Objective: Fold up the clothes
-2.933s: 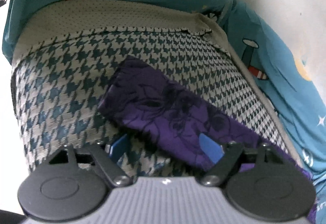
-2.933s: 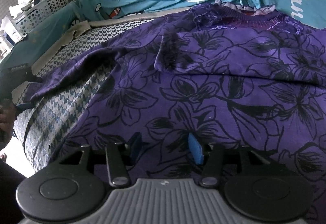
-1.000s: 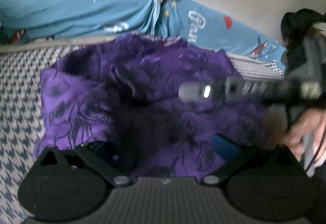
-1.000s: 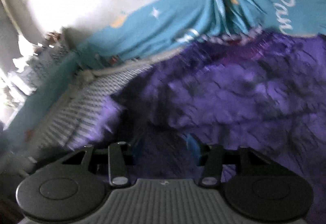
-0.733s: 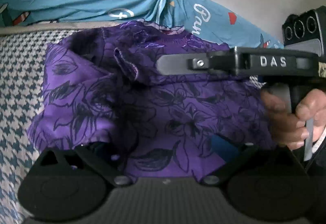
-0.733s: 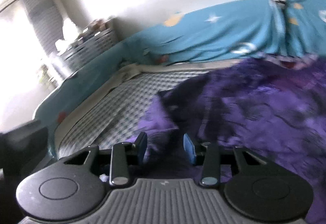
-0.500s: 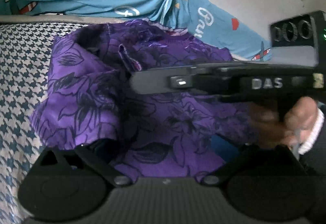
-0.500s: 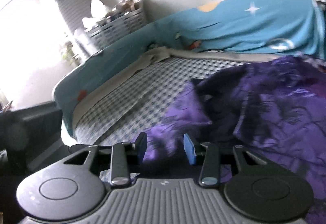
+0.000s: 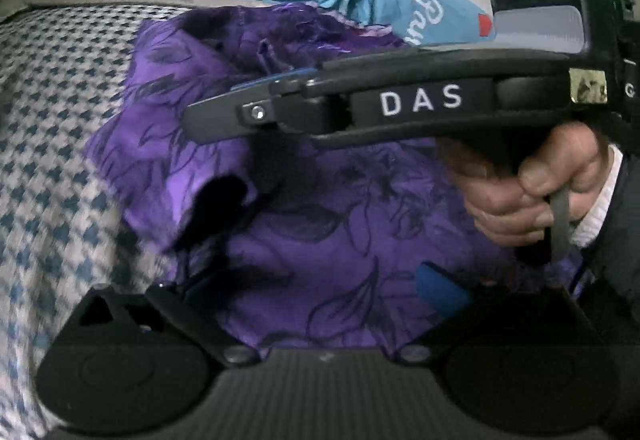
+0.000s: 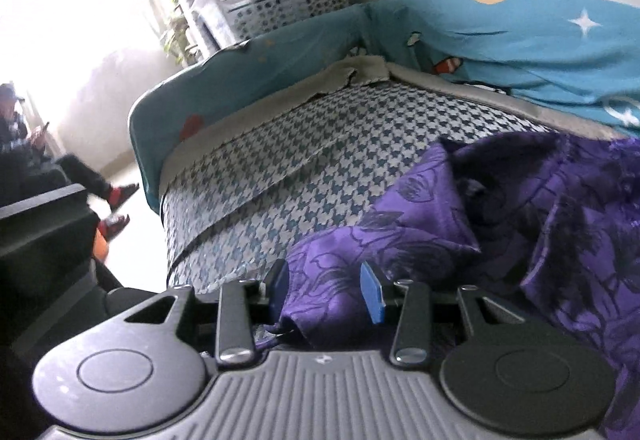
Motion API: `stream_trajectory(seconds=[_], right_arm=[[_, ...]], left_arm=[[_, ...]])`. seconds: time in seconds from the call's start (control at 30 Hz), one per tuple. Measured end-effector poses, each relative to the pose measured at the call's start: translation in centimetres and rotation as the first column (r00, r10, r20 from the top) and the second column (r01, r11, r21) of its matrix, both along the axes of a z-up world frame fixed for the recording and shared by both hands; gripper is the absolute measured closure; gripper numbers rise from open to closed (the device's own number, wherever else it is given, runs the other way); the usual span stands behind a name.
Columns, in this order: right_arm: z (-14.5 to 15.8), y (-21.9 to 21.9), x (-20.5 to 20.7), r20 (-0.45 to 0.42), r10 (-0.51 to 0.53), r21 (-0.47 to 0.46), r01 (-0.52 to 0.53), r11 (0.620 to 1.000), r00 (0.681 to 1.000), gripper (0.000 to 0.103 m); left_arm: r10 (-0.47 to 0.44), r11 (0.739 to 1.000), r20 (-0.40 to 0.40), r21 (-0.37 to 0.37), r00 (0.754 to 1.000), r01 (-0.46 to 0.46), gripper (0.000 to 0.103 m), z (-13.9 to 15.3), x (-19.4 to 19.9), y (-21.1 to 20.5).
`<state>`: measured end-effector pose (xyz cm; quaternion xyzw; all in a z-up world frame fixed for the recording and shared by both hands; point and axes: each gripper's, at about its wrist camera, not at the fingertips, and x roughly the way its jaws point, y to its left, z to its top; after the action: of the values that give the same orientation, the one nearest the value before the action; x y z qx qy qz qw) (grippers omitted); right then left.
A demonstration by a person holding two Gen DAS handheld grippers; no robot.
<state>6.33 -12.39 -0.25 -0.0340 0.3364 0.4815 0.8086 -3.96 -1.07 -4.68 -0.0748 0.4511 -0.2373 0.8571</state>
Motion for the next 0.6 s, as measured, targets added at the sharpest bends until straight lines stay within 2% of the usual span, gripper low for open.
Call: stream_trajectory(seconds=[0.2, 0.33, 0.6], right_arm=[[-1.2, 2.1, -0.9, 0.042, 0.05, -0.073, -0.047, 0.996, 0.998, 0.061], [-2.2, 2.7, -1.4, 0.074, 0.066, -0.138, -0.055, 0.989, 0.995, 0.051], [-3.2, 3.0, -2.1, 0.13, 0.071, -0.191, -0.045, 0.981, 0.989, 0.051]], left_arm=[[0.028, 1.0, -0.002, 0.005, 1.0, -0.028, 0.0, 0.2, -0.8, 0.5], [0.026, 1.0, -0.003, 0.01, 1.0, -0.026, 0.0, 0.3, -0.8, 0.5], [0.024, 1.0, -0.002, 0.018, 1.0, -0.024, 0.0, 0.2, -0.9, 0.4]])
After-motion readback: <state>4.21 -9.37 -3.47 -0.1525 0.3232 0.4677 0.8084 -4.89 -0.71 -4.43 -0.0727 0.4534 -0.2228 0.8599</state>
